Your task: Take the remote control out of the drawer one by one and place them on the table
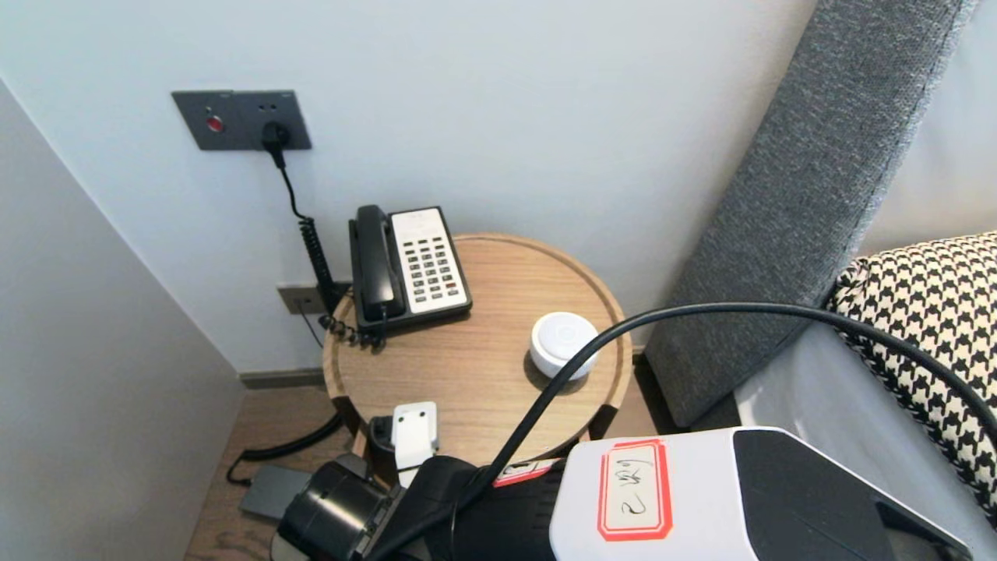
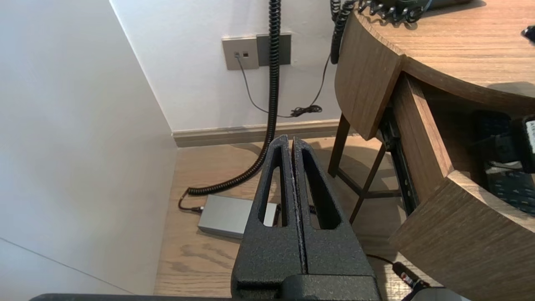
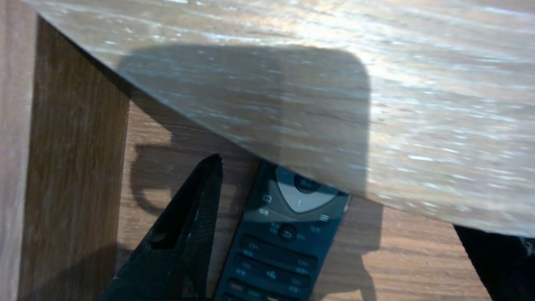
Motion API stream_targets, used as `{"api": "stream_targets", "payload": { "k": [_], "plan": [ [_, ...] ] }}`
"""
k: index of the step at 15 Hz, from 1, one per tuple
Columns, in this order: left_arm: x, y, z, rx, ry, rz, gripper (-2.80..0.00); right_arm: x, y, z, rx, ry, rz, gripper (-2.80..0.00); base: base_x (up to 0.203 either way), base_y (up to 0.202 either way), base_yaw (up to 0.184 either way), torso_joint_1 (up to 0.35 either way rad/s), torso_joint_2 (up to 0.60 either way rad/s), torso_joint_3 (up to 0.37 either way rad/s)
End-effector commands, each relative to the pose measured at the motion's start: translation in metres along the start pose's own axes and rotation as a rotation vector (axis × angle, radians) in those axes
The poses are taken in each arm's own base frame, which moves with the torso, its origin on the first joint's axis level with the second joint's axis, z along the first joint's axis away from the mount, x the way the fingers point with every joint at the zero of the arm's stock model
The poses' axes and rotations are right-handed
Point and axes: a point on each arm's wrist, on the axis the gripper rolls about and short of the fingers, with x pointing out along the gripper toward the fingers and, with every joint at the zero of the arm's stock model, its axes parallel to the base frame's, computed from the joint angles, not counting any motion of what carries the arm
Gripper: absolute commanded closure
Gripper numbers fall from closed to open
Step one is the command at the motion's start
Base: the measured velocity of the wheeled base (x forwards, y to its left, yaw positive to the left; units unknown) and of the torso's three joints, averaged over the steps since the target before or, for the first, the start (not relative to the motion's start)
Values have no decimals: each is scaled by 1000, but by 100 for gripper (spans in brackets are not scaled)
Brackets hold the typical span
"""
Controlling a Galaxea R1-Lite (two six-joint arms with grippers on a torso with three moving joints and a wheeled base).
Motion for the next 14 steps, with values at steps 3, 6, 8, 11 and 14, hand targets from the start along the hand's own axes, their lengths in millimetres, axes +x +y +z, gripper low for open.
{"api": "stream_targets", "payload": {
  "k": [3, 6, 8, 11, 14],
  "plan": [
    [1, 0, -3, 0, 11, -1, 0, 4, 0, -5, -9, 8, -11, -280, 0, 0, 0, 0, 0, 0],
    [1, 0, -3, 0, 11, 0, 0, 6, -1, -6, 0, 14, -21, -280, 0, 0, 0, 0, 0, 0],
    [1, 0, -3, 0, 11, 0, 0, 6, -1, -7, 0, 14, -21, -280, 0, 0, 0, 0, 0, 0],
    [1, 0, -3, 0, 11, -1, 0, 8, -3, -9, -7, 24, -26, -280, 0, 0, 0, 0, 0, 0],
    [1, 0, -3, 0, 11, 1, 0, 8, -2, -10, -8, 25, -24, 0, 0, 0, 0, 0, 0, 0]
  ]
}}
